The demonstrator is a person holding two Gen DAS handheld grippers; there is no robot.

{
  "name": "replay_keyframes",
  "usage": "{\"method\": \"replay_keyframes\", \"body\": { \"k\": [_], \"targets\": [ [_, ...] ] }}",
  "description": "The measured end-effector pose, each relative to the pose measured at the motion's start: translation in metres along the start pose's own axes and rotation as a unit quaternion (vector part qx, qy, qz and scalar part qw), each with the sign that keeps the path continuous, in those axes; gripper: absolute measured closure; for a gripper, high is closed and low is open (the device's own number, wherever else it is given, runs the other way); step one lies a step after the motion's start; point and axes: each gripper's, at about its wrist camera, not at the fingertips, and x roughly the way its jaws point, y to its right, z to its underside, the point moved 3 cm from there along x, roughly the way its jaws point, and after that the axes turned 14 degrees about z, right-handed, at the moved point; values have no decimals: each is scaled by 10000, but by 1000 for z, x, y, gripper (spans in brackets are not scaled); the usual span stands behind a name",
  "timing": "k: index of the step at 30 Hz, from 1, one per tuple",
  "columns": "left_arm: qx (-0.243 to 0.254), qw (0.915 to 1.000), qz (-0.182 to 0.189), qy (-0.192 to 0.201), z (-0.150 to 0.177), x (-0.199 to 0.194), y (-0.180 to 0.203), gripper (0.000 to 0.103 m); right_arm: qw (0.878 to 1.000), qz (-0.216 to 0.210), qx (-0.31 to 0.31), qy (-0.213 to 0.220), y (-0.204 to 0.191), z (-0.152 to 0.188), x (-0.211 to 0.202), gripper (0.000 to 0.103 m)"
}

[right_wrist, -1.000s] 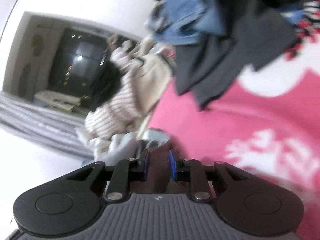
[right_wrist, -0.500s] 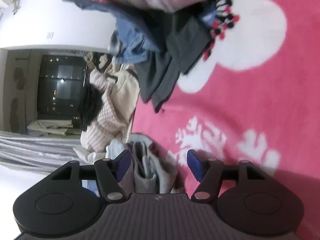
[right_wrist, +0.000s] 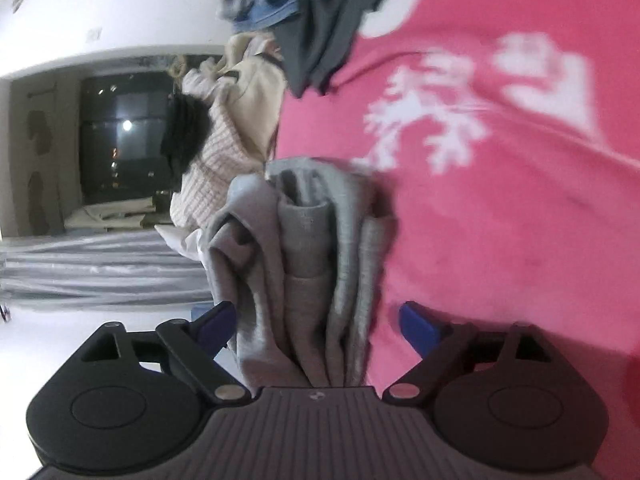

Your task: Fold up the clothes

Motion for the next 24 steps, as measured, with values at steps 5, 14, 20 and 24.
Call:
{"method": "replay_keyframes", "body": {
  "k": [5,14,20,24],
  "targets": [
    [495,9984,-37,256,-10,9,13,34,9983,-360,234,394,-4,-5,11,2],
    [1935,9804,-355,74,-10,64,38,34,9949,398,183,909,-13,19,4,2],
    [1822,9816,-430,-389,5,93,27,34,9940,-267,474,949,-15,0,28,0],
    [1740,9832,-386,-382,5,92,24,34,9934,-574,342,928,-24,0,33,0]
  ]
}}
